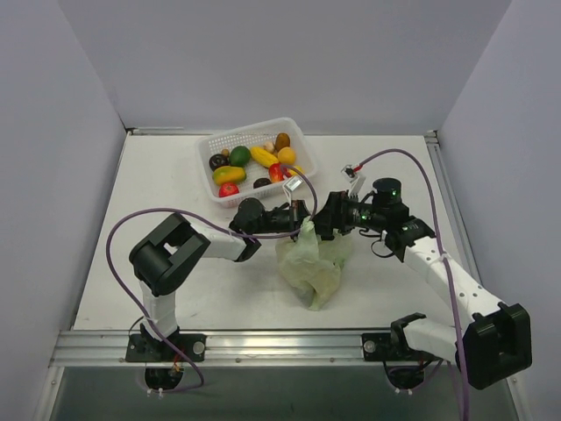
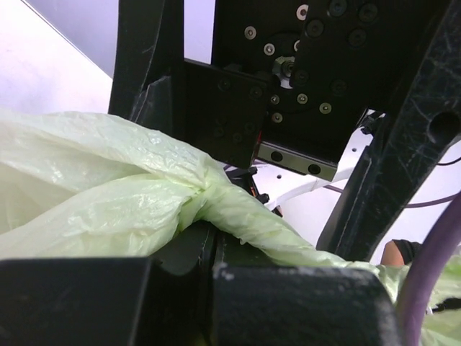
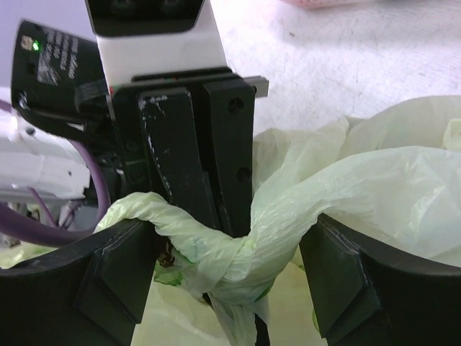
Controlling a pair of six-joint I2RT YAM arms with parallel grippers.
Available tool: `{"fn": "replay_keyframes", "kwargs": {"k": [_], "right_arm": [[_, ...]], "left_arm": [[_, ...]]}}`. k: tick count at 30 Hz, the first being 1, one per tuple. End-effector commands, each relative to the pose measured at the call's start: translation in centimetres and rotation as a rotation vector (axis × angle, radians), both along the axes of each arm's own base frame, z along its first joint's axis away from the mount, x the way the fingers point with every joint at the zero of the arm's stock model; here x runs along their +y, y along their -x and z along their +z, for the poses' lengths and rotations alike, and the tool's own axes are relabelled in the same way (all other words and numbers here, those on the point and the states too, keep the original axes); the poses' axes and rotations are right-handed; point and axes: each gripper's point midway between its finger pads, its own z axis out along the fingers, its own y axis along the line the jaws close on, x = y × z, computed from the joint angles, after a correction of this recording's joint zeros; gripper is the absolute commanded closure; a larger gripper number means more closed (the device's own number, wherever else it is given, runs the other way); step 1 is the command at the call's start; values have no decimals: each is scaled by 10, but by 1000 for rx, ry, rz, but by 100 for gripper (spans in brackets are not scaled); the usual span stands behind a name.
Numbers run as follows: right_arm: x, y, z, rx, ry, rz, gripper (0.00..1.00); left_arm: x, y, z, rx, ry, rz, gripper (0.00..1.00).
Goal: Place the fake fruits into the plastic bag and tie a complex knot
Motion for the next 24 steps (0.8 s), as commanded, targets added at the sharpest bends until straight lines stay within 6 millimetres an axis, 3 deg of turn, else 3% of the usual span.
{"fn": "replay_keyframes", "kwargs": {"k": [1,5,9,11,15,18,24], "right_arm": [[-6,11,16,-71,45,85,25],[-31,27,14,-53,101,104,17],[-46,38,31,-26,66,116,12],[-48,39,33,-2,57,118,18],[-53,41,22,59,57,106,51],[-54,46,14,89,55,99,62],[-54,38,10,93,55,74,63]], "left_arm": [[-3,10,9,-50,29,-33,100],[-2,9,11,-55,33,-28,100],[-2,10,12,-56,34,-30,100],[-3,10,12,-61,35,-30,100],[-3,10,12,-61,34,-33,100],[-3,12,14,-69,39,-37,100],[-2,12,12,-67,39,-39,100]]}}
